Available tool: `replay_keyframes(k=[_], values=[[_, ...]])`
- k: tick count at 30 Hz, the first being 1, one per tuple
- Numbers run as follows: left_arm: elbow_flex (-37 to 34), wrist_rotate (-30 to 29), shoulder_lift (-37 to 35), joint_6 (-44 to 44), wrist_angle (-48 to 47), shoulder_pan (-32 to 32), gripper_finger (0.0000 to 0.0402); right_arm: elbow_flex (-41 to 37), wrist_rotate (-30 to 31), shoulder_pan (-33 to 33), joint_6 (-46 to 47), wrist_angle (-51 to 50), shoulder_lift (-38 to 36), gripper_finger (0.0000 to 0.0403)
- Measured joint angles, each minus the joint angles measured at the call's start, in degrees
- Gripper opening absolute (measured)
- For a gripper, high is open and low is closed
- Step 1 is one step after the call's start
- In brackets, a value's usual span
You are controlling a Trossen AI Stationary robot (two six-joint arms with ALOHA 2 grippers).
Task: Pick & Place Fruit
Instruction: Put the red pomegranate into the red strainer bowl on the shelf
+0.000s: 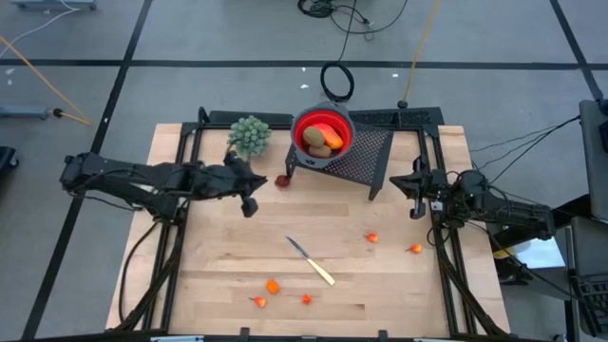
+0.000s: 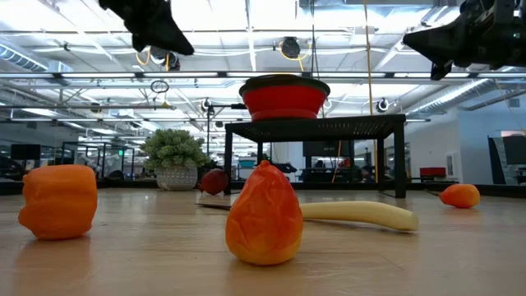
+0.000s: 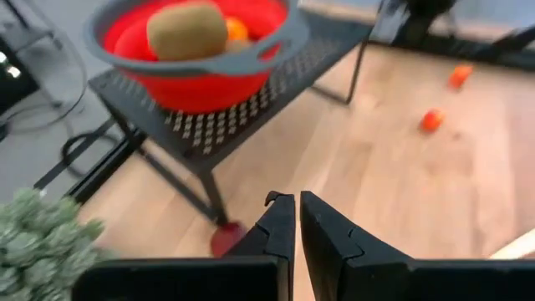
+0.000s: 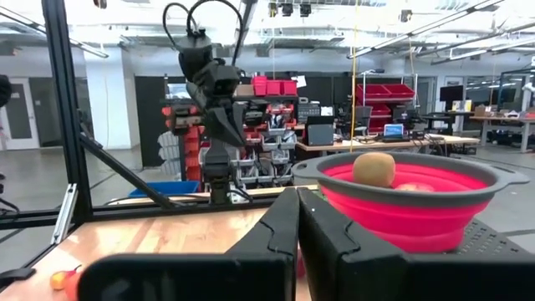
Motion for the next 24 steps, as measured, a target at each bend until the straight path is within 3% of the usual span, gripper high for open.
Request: replay_keyframes(k=[7, 11, 24], values=[[5.5, 2.7, 9.1, 0.3, -7.4, 3.6, 0.0024, 0.0, 0.0, 0.0, -0.1, 0.0, -0.2, 0.0], [5.6, 5.8, 13.4, 0.6, -7.8, 5.6, 0.0024, 0.0, 0.0, 0.0, -0.4, 0.0, -0.2, 0.0], [5.6, 6.1, 25.1, -0.9, -7.8, 10.1, 0.0024, 0.0, 0.0, 0.0, -1.4, 0.0, -0.2, 0.0]])
